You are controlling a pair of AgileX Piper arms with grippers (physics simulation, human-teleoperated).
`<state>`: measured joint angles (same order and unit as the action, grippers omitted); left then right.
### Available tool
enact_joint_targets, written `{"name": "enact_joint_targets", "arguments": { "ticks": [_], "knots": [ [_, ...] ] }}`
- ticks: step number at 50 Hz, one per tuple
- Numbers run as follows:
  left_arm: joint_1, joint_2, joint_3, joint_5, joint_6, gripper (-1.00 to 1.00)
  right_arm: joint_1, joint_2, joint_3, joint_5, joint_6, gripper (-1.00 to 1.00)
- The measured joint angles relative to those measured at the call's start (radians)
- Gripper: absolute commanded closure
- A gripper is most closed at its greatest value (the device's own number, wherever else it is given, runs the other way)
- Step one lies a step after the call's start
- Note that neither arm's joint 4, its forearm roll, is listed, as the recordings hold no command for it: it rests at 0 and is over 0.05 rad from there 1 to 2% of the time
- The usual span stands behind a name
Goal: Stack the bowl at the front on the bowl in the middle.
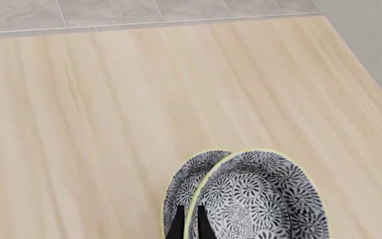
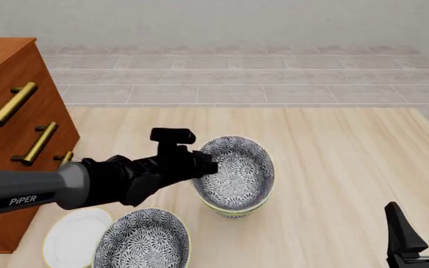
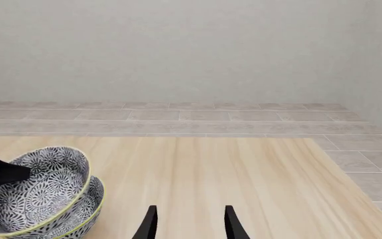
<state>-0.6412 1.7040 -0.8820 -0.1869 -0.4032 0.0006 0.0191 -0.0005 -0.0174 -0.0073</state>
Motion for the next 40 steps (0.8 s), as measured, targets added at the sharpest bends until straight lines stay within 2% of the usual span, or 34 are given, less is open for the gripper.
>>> {"name": "enact_joint_targets", "arguments": {
  "ticks": [14, 15, 40],
  "knots": [
    [0.0, 0.014, 0.002, -0.01, 0.009, 1.0, 0.0, 0.0, 0.0, 0.0, 0.0, -1.0],
    [0.001, 0.012, 0.003, -0.011, 0.012, -1.0, 0.0, 0.0, 0.0, 0.0, 0.0, -1.0],
    [0.011, -0.055, 0.023, -0.013, 0.056, -1.0, 0.0, 0.0, 0.0, 0.0, 0.0, -1.0]
  ]
}}
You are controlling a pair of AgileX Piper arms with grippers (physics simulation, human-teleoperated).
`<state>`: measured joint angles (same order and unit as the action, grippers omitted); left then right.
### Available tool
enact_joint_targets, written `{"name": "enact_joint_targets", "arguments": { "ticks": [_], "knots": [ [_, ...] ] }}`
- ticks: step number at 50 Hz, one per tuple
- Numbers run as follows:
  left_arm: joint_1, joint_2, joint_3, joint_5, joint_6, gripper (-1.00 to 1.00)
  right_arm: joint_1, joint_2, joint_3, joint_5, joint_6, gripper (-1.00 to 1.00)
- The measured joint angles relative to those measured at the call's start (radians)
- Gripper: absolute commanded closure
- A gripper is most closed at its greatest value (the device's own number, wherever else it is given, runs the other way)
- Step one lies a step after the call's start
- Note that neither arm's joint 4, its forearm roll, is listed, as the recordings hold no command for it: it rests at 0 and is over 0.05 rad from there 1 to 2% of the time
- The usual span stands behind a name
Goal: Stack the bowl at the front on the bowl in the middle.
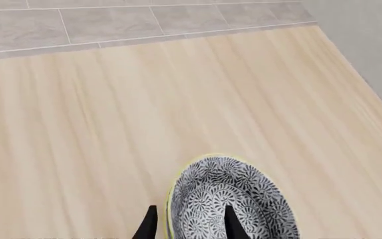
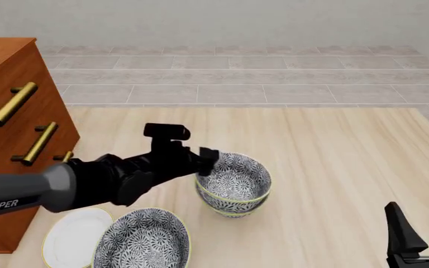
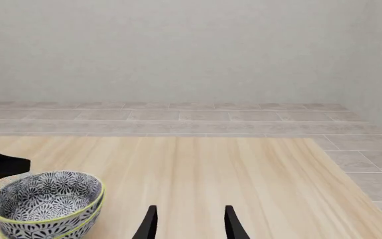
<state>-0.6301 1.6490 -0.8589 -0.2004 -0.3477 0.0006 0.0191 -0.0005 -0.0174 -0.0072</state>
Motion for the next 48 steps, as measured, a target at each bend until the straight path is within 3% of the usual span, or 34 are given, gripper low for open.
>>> {"name": "enact_joint_targets", "arguments": {
  "ticks": [19, 48],
  "knots": [
    [0.02, -0.155, 0.087, 0.033, 0.022, -1.0, 0.0, 0.0, 0.0, 0.0, 0.0, -1.0],
    [0.131, -0.634, 0.371, 0.111, 0.105, -1.0, 0.0, 0.0, 0.0, 0.0, 0.0, -1.0]
  ]
}}
